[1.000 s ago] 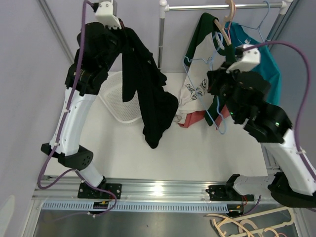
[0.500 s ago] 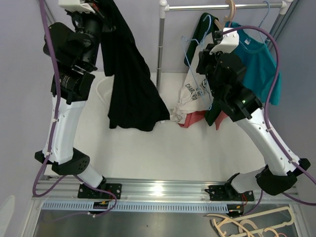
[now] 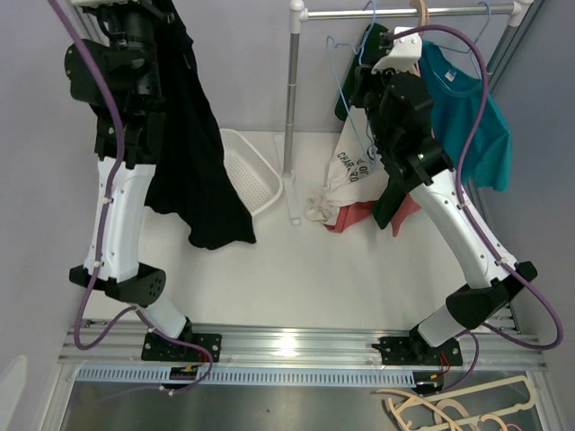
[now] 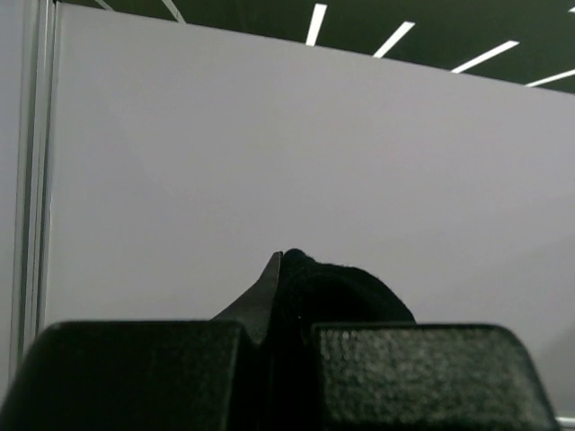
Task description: Remove the t-shirt from the hanger
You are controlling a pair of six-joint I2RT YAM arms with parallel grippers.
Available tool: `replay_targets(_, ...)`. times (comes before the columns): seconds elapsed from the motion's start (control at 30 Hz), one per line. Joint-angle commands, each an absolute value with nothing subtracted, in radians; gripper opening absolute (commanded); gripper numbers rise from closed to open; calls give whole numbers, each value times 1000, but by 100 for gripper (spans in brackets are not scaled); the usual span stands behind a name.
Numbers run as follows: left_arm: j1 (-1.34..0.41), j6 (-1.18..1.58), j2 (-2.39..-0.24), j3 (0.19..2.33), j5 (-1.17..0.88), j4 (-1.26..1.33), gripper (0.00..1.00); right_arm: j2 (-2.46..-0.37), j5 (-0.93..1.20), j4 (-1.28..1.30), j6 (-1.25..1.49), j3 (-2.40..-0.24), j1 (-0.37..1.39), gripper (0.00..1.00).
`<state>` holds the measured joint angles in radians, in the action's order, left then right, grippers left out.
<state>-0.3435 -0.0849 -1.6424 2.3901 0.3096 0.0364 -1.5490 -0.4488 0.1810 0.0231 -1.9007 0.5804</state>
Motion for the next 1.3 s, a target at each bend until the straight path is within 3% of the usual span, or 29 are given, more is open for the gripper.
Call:
replay_targets(0.0,-305,-32,-1698,2372,266,109,1,-1574,-397,91,-21,-1960,569,0)
replay_targets(0.17,-290,-18,-1808,2526,242,90,1,-1618,-385,94,-41,-2019,560,0)
replay_targets(0.7,-290,23,-1770,2501,210,253,1,-1710,-299,34,-37,-2048,486,0)
replay_targets(1.03,-287,99,-1667,1924,423,249,1,-1792,-252,31,-5,-2049,482,0)
replay_targets(1.27,-272,221,-1726,1856,549,-33,1,-1776,-192,21,29,-2000,485,0)
